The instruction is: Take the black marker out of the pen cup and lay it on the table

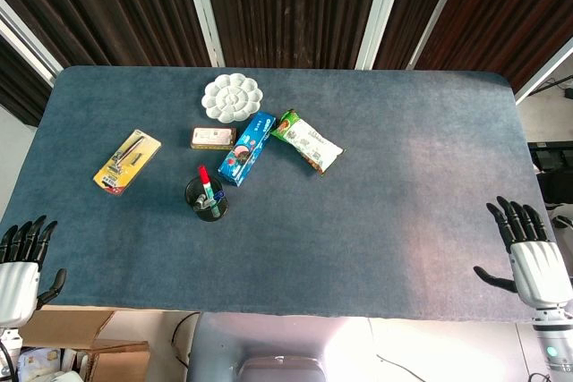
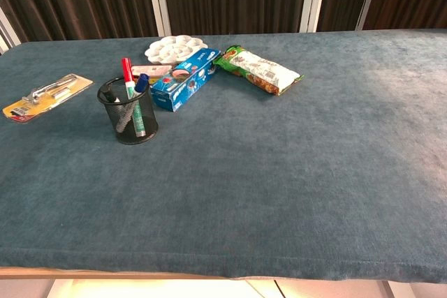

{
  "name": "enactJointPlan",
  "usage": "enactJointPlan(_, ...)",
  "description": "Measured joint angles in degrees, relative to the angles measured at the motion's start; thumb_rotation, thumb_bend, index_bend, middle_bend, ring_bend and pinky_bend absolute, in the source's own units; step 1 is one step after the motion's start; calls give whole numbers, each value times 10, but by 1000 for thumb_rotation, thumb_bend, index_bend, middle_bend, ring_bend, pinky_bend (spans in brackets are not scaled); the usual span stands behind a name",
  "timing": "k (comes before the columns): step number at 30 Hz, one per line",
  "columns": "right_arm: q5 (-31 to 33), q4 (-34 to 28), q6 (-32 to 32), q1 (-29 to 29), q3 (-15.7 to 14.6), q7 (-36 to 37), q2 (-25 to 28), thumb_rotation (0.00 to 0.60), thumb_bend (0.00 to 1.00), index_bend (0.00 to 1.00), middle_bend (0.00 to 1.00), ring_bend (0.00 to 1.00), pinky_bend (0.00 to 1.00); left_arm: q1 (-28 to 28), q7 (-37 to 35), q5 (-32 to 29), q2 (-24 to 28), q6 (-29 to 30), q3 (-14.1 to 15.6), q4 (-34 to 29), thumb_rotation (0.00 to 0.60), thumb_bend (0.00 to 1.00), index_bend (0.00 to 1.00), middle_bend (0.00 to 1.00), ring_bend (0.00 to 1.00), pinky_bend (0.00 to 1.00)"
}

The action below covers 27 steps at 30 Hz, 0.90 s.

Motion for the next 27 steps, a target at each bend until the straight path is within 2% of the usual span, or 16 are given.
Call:
enactJointPlan(8, -2, 6, -1, 1, -1, 2, -3, 600, 180, 70, 128, 0, 91, -5, 5, -5, 1, -17, 2, -4, 600, 370, 81, 34, 0, 7)
enactJointPlan(14, 5, 5, 7, -1, 7, 3, 3, 600, 179, 70, 128, 0, 90, -29, -1, 11, 3, -26, -11, -10, 600, 378, 131, 99, 12, 47)
enactJointPlan(21, 6, -16, 18, 2, 21, -7, 28, 600, 180, 72, 128, 0, 90, -110, -36, 32, -8, -95, -40, -13, 600, 418, 212, 159, 78, 140)
enactJointPlan(27, 7, -29, 23, 4, 29, -12, 42, 600, 179, 73, 128, 0, 90, -170, -44, 32, -36, -162, -61, -13, 600, 436, 265, 195, 118, 168)
